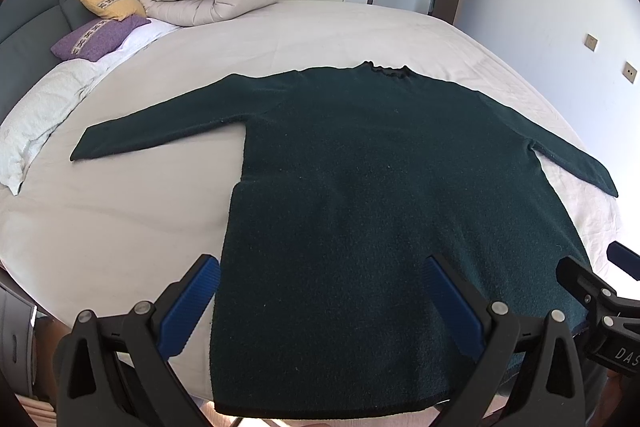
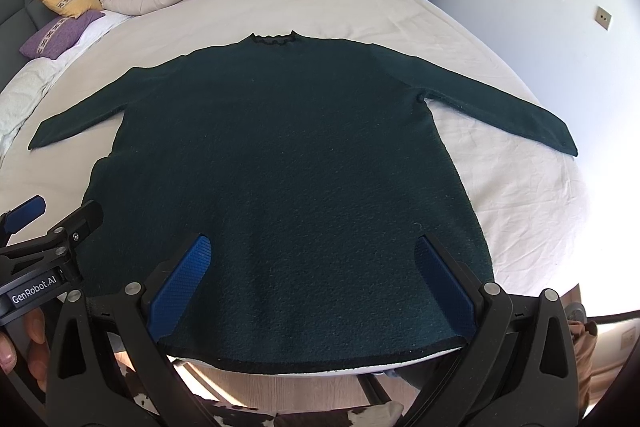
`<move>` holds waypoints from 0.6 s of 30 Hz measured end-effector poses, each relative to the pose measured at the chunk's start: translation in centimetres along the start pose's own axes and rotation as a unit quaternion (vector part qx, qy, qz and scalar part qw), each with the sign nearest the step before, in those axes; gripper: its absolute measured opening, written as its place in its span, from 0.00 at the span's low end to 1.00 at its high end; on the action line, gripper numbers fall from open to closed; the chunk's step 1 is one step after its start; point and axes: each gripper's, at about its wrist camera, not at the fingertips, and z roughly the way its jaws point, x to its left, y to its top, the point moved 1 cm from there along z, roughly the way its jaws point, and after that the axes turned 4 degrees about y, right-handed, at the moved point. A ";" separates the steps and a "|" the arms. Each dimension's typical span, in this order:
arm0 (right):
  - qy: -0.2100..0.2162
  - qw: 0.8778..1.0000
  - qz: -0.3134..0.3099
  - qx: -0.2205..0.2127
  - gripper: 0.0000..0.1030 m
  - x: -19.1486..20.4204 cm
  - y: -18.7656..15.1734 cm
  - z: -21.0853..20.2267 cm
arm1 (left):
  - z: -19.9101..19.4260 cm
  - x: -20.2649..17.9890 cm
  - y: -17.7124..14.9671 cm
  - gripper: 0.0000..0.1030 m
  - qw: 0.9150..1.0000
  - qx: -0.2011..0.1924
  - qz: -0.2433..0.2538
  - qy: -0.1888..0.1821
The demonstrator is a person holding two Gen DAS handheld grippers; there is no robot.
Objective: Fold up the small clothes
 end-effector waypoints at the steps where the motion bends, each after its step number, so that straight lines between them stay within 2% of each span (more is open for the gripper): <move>1: 0.000 1.000 0.000 0.000 1.00 0.0 0.1 0.0 | 0.0 0.1 0.0 1.00 1.000 0.000 0.000 0.000; 18: 0.001 1.000 0.001 0.003 1.00 0.2 0.1 0.2 | 0.3 0.6 0.0 1.00 1.000 0.004 -0.006 -0.004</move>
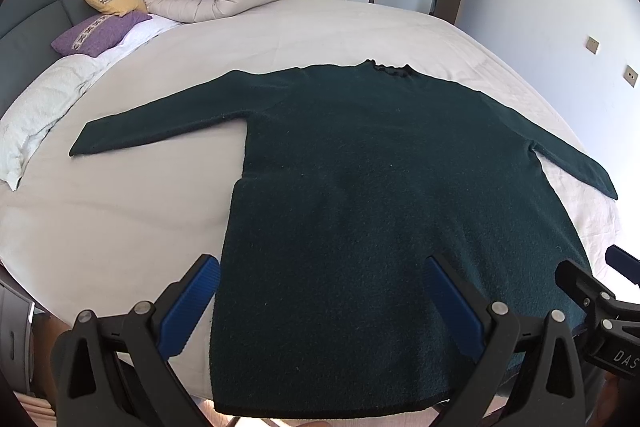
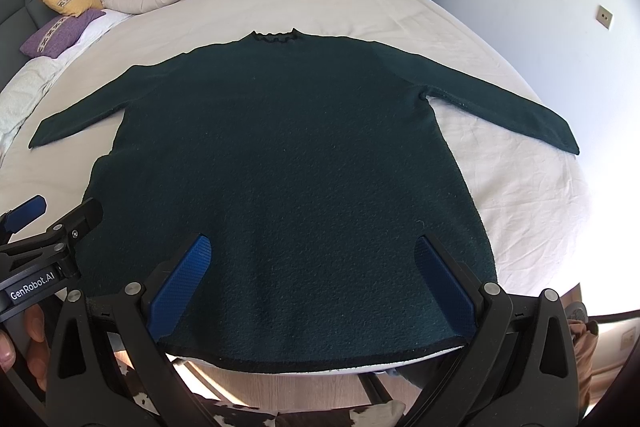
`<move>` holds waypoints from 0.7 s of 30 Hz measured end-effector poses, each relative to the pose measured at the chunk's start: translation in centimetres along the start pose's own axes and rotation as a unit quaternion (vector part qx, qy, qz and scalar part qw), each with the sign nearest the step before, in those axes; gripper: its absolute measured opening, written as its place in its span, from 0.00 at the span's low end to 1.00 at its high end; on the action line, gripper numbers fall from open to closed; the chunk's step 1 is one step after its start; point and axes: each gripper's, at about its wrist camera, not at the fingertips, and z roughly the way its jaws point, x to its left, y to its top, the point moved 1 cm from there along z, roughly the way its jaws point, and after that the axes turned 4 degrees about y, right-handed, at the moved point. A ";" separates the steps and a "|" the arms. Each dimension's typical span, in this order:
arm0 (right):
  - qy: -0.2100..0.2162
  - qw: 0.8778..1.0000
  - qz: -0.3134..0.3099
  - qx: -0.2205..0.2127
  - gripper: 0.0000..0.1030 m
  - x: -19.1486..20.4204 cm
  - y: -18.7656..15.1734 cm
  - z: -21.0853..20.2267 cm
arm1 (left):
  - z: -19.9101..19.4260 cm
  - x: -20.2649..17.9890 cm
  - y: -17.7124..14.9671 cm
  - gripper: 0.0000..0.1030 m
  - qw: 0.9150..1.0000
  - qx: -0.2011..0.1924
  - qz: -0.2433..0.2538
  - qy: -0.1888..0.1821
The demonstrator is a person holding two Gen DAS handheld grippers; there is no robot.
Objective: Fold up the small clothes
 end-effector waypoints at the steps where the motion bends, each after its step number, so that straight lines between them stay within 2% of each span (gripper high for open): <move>1: 0.000 1.000 0.000 0.000 1.00 0.1 -0.1 0.0 | 0.0 0.0 0.0 1.00 1.000 0.000 0.000 0.000; 21: 0.001 1.000 0.000 0.004 1.00 0.6 -0.5 0.4 | 0.4 0.3 -0.3 1.00 1.000 0.006 -0.007 -0.003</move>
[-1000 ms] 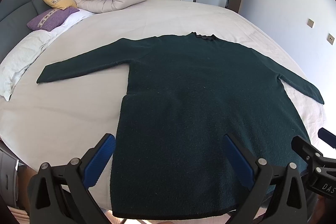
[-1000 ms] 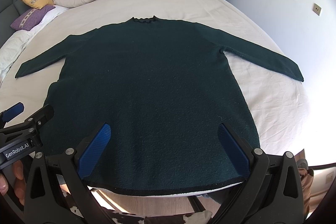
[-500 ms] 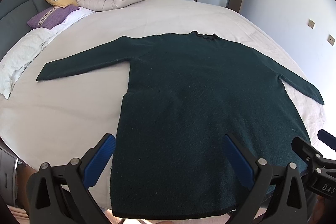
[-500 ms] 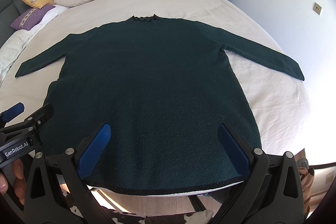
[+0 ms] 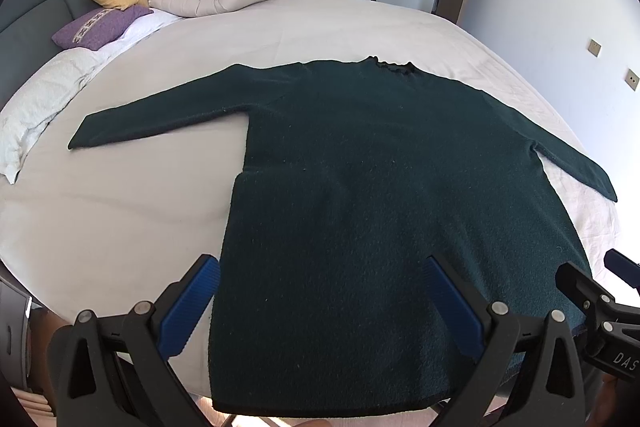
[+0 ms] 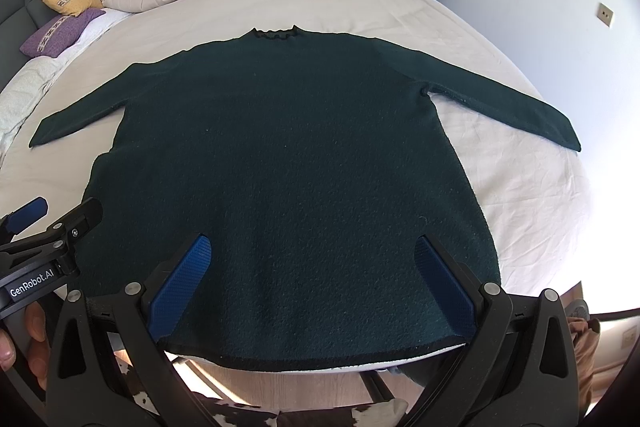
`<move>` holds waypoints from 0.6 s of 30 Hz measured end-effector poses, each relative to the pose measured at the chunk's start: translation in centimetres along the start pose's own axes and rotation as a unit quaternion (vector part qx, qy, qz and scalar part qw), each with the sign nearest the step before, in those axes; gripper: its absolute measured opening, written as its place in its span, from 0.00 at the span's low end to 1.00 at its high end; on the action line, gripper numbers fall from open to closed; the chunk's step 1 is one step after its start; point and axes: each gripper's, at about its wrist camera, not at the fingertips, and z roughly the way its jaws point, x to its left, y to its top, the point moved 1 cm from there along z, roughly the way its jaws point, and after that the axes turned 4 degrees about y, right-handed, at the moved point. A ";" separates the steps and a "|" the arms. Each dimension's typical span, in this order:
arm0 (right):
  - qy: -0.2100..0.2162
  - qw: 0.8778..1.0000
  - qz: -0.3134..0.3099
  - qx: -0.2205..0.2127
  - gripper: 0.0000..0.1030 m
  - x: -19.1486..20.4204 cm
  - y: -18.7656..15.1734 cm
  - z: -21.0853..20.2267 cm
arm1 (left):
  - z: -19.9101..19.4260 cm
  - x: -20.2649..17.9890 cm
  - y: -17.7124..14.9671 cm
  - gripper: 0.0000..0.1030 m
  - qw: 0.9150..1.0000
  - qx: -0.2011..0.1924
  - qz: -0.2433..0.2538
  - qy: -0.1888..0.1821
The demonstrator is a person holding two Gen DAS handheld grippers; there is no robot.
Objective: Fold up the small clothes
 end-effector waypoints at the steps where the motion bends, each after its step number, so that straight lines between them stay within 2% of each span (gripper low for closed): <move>1: 0.000 1.000 0.000 0.000 1.00 0.1 -0.1 0.0 | 0.0 0.0 0.0 1.00 1.000 0.001 -0.001 0.000; 12: 0.002 1.000 0.000 0.007 1.00 0.1 0.0 0.3 | 0.8 1.7 0.2 1.00 1.000 0.004 -0.024 -0.016; 15: 0.009 1.000 0.002 0.009 1.00 0.0 0.1 0.3 | 1.2 4.5 0.9 1.00 0.997 0.005 -0.068 -0.035; 18: 0.040 0.999 0.016 0.011 1.00 -0.4 0.4 0.4 | 1.7 8.6 2.0 1.00 0.990 -0.006 -0.131 -0.061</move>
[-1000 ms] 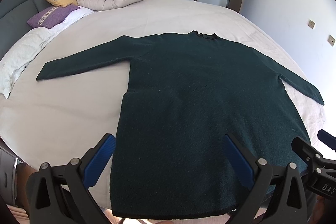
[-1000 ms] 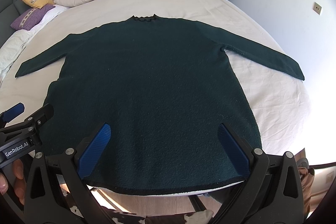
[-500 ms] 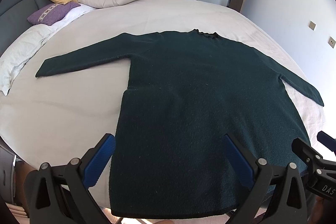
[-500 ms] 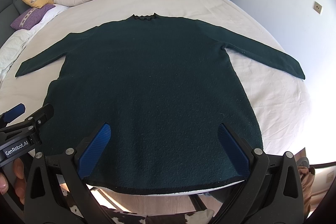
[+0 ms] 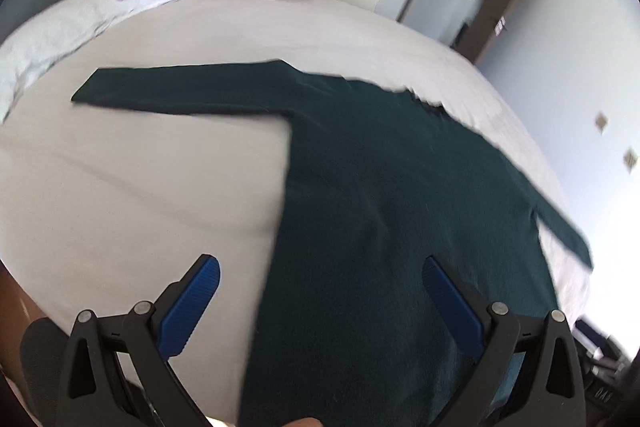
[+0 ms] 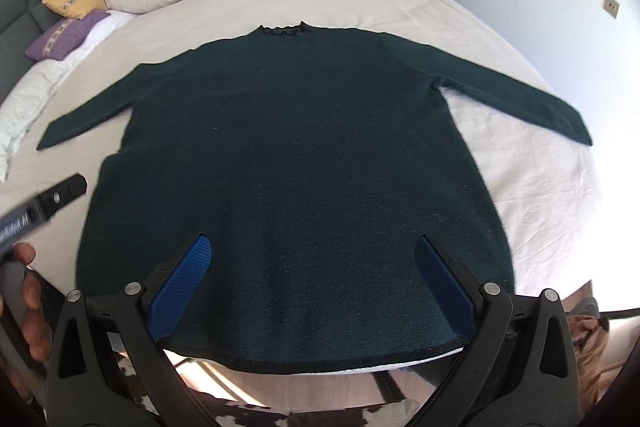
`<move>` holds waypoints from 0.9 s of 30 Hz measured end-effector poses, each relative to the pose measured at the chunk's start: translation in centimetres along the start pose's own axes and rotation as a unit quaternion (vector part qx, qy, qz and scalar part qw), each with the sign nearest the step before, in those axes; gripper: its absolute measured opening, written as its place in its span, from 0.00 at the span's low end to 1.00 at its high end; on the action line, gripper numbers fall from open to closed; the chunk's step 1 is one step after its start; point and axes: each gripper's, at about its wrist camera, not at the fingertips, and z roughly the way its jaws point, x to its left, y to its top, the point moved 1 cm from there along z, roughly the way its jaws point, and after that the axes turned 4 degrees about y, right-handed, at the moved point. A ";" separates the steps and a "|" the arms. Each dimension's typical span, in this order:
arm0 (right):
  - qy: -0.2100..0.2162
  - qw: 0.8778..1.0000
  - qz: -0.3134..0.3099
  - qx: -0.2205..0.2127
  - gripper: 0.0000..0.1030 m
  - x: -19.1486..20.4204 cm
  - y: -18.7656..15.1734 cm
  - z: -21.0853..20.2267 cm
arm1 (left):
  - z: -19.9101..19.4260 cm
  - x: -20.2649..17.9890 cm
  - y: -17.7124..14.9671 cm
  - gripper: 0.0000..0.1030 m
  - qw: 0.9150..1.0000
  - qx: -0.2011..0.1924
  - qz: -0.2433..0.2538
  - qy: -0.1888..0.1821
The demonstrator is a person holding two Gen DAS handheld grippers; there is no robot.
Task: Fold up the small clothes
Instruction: 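Grasp the sleeve cuff with the left gripper and fold it across the body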
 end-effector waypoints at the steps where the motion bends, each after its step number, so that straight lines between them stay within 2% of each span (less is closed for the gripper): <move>1: 0.014 1.000 0.008 0.001 1.00 -0.1 0.0 0.0 | 0.0 1.3 0.7 1.00 1.000 -0.008 -0.018 -0.010; 3: 0.041 0.999 0.024 -0.003 1.00 -0.3 0.3 -0.1 | -0.2 3.9 2.1 1.00 0.998 -0.038 -0.052 -0.023; 5: 0.067 0.997 0.042 -0.012 1.00 -0.4 0.6 -0.2 | -0.2 6.5 3.3 1.00 0.992 -0.069 -0.096 -0.051; 7: 0.087 0.994 0.067 -0.022 1.00 -0.7 0.8 -0.2 | 0.3 8.8 4.0 1.00 0.986 -0.063 -0.141 -0.057; 10: 0.093 0.992 0.083 -0.030 1.00 -1.1 1.4 0.0 | 2.0 11.1 5.0 1.00 0.988 -0.010 -0.151 -0.025; 12: 0.084 0.993 0.078 -0.033 1.00 -1.1 2.0 0.2 | 3.4 13.3 5.4 1.00 0.980 0.013 -0.193 -0.057; 13: 0.078 0.993 0.075 -0.036 1.00 -1.1 2.3 0.3 | 3.7 14.3 5.8 1.00 0.975 0.013 -0.214 -0.063; 15: 0.075 0.994 0.070 -0.041 1.00 -1.0 3.1 0.6 | 4.1 16.2 6.5 1.00 0.971 0.001 -0.233 -0.046; 19: 0.073 0.994 0.058 -0.062 1.00 -0.7 5.1 0.9 | 4.3 20.1 9.0 1.00 0.961 -0.039 -0.270 -0.042; 21: 0.077 0.993 0.054 -0.066 1.00 -0.4 6.0 1.2 | 4.8 22.2 10.3 0.99 0.953 -0.066 -0.294 -0.042; 22: 0.076 0.994 0.050 -0.066 1.00 -0.1 6.5 1.5 | 5.2 23.6 11.0 0.97 0.945 -0.081 -0.313 -0.049; 25: 0.080 0.994 0.044 -0.056 1.00 0.5 7.5 2.7 | 7.4 26.3 11.9 0.80 0.928 -0.071 -0.360 -0.069; 27: 0.082 0.995 0.041 -0.046 1.00 1.1 8.0 3.8 | 9.5 27.5 12.1 0.77 0.914 -0.058 -0.394 -0.085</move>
